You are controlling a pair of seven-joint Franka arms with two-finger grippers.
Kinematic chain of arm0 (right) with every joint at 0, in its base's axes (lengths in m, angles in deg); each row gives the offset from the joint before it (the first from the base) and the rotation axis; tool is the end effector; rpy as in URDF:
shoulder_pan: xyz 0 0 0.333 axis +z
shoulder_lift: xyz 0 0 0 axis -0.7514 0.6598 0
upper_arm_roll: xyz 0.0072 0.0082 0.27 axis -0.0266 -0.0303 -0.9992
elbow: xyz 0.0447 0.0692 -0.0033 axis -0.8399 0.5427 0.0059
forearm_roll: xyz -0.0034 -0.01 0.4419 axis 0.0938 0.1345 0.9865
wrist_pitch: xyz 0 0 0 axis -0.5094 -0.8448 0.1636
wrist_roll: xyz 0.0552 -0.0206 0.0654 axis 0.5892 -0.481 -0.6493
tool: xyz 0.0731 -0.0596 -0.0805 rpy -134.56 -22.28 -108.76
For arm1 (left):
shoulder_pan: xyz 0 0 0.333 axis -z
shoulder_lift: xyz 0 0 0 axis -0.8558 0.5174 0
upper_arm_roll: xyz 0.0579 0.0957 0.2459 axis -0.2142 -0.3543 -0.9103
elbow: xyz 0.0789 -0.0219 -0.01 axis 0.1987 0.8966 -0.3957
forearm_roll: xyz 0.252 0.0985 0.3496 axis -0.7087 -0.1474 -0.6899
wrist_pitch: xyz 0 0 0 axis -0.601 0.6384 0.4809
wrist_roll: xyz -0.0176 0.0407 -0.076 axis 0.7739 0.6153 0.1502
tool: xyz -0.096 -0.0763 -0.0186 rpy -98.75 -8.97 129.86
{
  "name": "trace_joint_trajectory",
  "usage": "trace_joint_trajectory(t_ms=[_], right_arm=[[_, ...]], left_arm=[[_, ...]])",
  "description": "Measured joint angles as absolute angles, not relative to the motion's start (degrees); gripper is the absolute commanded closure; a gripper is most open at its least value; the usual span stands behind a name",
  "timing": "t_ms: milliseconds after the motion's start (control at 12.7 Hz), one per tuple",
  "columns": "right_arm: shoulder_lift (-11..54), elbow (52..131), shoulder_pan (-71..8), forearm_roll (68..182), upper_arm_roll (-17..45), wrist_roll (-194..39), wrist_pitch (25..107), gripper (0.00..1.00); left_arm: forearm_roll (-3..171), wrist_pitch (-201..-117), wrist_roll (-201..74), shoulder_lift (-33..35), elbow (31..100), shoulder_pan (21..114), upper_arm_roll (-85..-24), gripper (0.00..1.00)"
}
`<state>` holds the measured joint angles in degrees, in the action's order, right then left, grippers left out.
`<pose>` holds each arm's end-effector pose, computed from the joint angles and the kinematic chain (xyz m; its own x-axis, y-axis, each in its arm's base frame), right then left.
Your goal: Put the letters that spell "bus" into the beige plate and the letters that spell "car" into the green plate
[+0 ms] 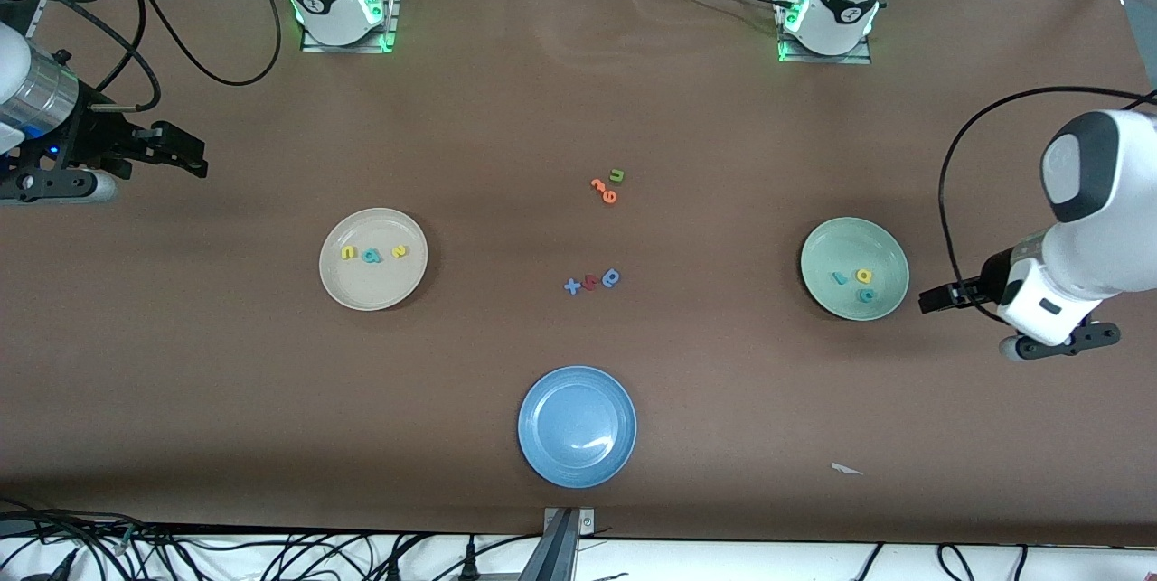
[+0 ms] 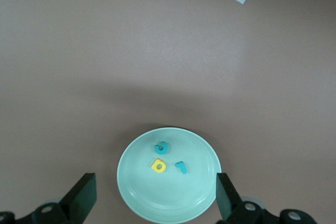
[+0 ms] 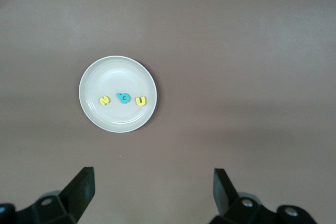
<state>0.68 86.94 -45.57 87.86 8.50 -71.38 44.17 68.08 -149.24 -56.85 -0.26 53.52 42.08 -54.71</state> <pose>0.6171 0.0323 0.4979 0.9976 0.0340 -0.0598 0.0346 -0.9994 0.0089 0.6992 0.0134 0.3460 0.9807 0.1876 -0.0543 0.1882 -0.9821 0.0066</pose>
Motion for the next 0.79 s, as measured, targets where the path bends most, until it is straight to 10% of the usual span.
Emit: trace_joint_trajectory(t_ms=[786], right_arm=[[1.1,86.7,-44.7,87.9,7.2,-71.4,52.1,0.0]], left_arm=[[68.1,-141.6,-64.8,-2.5,48.2,40.7,-55.0,0.0]])
